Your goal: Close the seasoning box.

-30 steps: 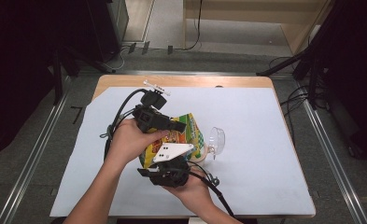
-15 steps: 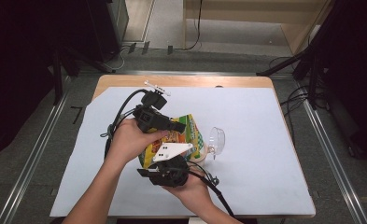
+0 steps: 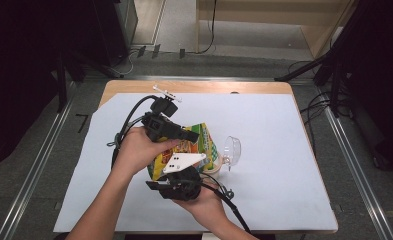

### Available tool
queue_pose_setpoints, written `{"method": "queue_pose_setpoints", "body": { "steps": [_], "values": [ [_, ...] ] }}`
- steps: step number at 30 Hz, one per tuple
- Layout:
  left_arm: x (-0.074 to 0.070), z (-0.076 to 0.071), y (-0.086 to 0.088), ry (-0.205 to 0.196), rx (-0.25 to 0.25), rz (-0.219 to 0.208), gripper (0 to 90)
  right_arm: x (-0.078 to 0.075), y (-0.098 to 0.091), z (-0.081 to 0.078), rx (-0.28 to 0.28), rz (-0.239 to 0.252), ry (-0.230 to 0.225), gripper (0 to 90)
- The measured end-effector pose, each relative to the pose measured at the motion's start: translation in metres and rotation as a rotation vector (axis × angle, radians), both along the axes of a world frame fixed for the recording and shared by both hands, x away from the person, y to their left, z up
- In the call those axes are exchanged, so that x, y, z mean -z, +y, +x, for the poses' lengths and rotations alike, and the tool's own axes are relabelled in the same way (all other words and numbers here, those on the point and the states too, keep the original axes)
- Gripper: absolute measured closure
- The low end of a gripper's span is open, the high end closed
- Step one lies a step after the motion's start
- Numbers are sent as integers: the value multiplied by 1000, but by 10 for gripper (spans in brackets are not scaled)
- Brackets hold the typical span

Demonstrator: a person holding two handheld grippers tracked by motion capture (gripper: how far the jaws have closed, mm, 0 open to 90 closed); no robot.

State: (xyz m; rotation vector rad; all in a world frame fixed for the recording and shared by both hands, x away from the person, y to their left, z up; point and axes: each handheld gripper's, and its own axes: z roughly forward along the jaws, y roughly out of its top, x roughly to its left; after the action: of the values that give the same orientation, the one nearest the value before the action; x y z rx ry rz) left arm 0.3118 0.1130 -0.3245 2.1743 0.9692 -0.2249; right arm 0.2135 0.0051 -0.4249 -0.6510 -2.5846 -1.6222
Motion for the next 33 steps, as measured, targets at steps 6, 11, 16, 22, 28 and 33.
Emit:
{"method": "queue_pose_setpoints", "body": {
  "steps": [6,11,16,22,28,33],
  "values": [
    [0,0,0,0,-2,1,743,0,0,0,-3,-2,4,730],
    [-1,-1,0,-4,-1,3,738,-1,0,0,-7,-9,-5,728],
    [-2,-2,0,-12,-3,0,739,-2,0,-1,-8,-13,-19,733],
    [-1,-1,0,-10,-9,5,739,-2,0,-1,-6,-14,-9,734],
    [-2,-1,0,-16,-11,4,733,-3,0,-1,-4,-11,-9,734],
    [-3,-2,0,-26,-6,11,723,-5,0,-1,-5,-5,-6,733]
  ]
}}
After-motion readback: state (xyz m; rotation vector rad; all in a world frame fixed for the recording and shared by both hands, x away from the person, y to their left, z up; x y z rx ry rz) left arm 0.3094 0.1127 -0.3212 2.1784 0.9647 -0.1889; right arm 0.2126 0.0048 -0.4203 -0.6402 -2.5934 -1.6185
